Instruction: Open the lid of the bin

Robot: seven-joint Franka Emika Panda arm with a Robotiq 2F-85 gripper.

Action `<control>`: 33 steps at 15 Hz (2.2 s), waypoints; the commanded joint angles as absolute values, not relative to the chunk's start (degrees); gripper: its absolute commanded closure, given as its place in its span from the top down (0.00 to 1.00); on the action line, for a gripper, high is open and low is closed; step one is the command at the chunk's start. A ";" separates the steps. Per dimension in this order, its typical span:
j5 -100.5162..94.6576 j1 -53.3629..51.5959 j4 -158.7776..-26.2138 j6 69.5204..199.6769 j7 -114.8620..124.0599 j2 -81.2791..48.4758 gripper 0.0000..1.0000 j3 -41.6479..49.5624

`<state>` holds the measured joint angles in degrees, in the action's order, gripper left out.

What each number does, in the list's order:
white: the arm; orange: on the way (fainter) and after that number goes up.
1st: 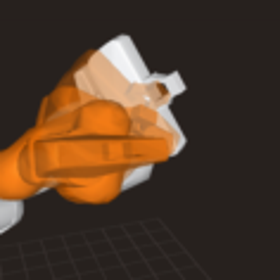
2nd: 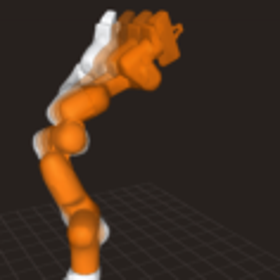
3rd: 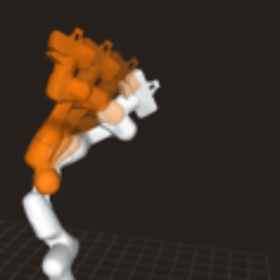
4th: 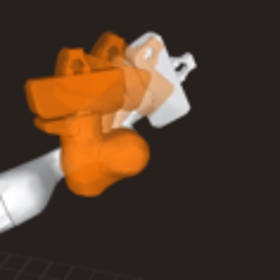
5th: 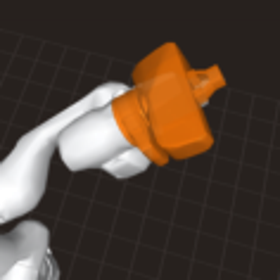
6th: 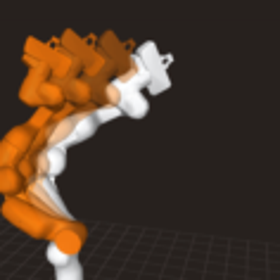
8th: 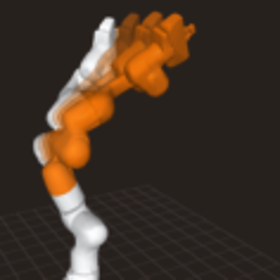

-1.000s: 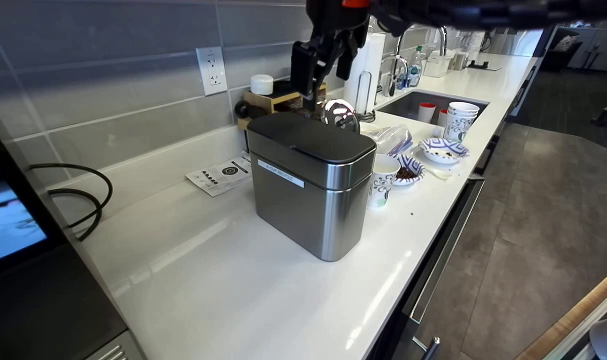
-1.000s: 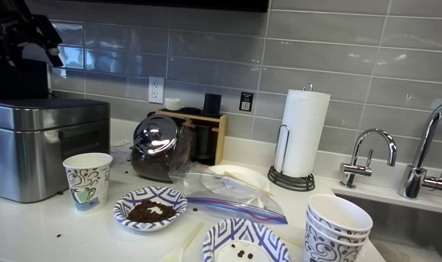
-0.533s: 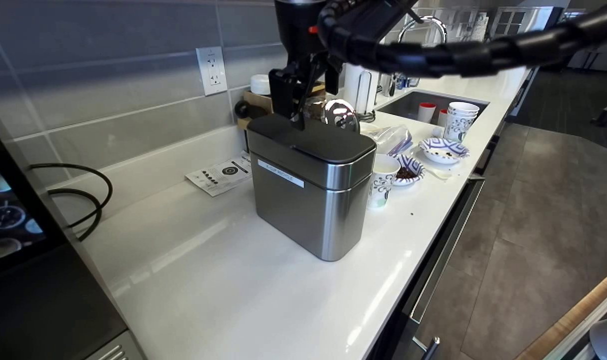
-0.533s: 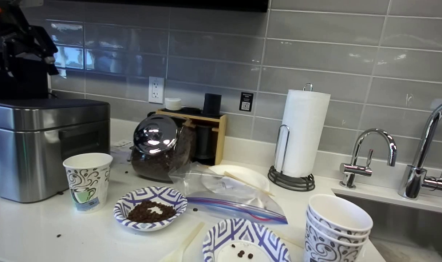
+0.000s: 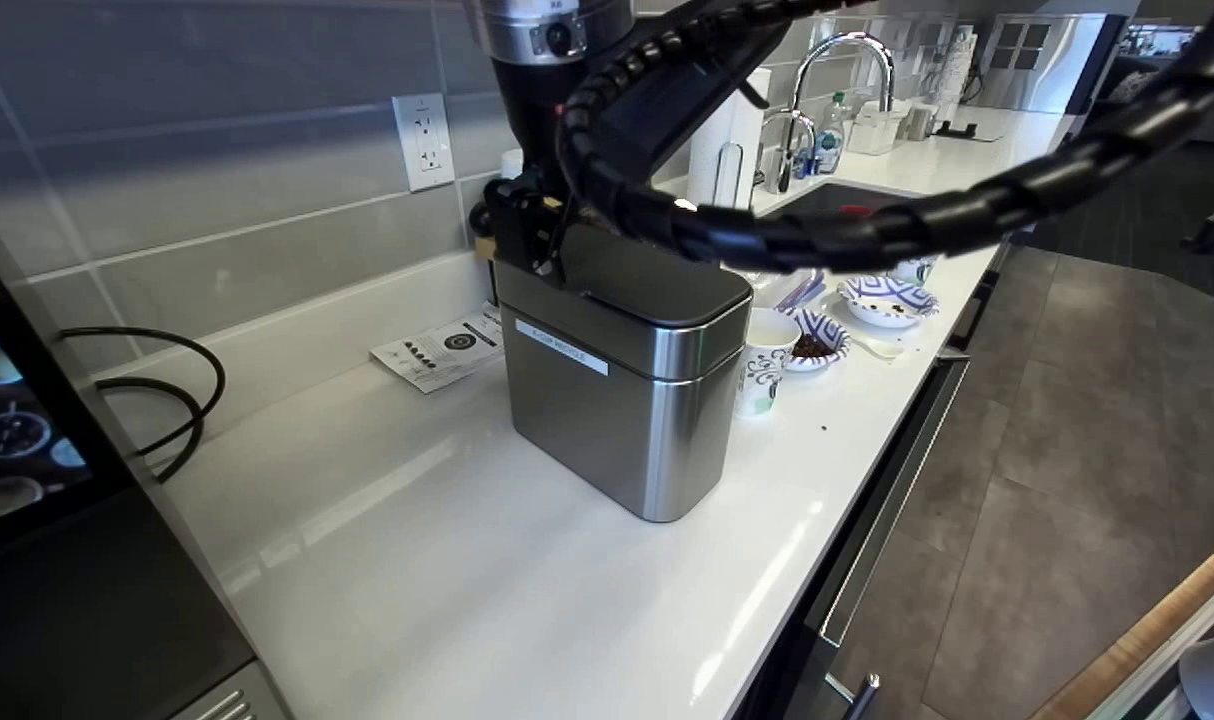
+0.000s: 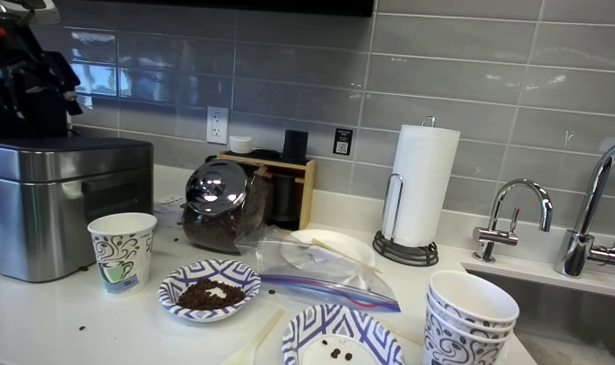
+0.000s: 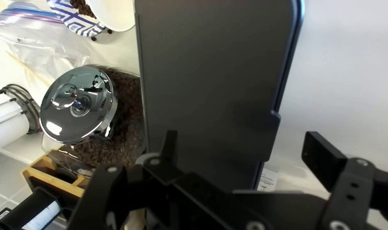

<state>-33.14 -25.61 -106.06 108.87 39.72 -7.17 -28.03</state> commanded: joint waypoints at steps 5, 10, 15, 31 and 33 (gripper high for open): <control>-36.88 -29.50 -103.09 108.54 42.08 -11.40 1.00 -24.41; -37.05 -30.37 -102.12 108.67 41.69 -12.66 1.00 -23.38; -37.33 -31.20 -101.48 107.92 41.35 -13.57 1.00 -22.64; -35.28 -30.83 -101.73 104.32 39.23 -11.63 1.00 -21.73; -35.01 -30.77 -101.37 103.46 38.81 -11.51 1.00 -21.84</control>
<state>-35.92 -30.31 -101.96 106.00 40.05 -12.08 -22.07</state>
